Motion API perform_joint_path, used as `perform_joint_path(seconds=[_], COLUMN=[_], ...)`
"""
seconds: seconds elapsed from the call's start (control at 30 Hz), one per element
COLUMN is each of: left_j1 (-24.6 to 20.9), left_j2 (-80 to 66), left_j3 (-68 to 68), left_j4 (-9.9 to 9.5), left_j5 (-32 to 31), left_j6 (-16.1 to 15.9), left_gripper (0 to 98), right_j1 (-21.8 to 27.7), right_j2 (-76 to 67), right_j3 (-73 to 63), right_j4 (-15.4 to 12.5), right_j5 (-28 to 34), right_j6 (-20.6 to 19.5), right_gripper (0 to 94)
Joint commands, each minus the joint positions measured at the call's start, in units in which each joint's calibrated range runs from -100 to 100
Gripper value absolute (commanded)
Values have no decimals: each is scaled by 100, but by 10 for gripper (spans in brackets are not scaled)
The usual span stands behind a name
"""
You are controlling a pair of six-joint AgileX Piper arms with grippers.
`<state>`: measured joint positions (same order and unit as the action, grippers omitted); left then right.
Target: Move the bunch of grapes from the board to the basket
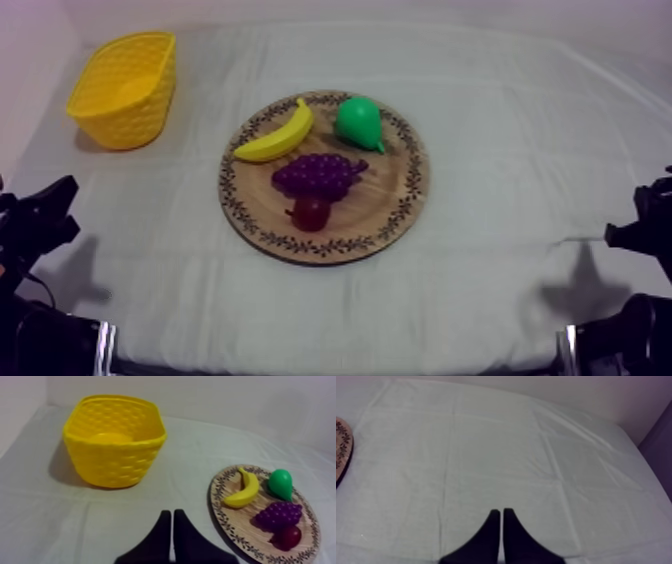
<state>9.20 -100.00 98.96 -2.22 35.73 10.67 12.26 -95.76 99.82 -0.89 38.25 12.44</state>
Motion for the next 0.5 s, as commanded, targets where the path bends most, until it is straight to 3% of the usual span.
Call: perform_joint_path(seconds=[0.0, 0.13, 0.3, 0.47], left_j1=[177, 433, 845, 1151], left_j2=[0, 198, 1004, 1920], left_j3=[1, -57, -206, -751], left_j4=[0, 0, -308, -361], left_j5=[1, 13, 214, 234], left_j6=[2, 24, 275, -124], left_gripper=[1, 1, 0, 0], right_j1=[-1, -1, -1, -1], right_j2=[1, 1, 1, 1], right_j3=[-5, -5, -5, -5], right_j4=[-1, -1, -1, -1], right_j5=[-2, -2, -2, -2], right_j6=[-1, -1, -3, 4], right_gripper=[3, 3, 3, 3])
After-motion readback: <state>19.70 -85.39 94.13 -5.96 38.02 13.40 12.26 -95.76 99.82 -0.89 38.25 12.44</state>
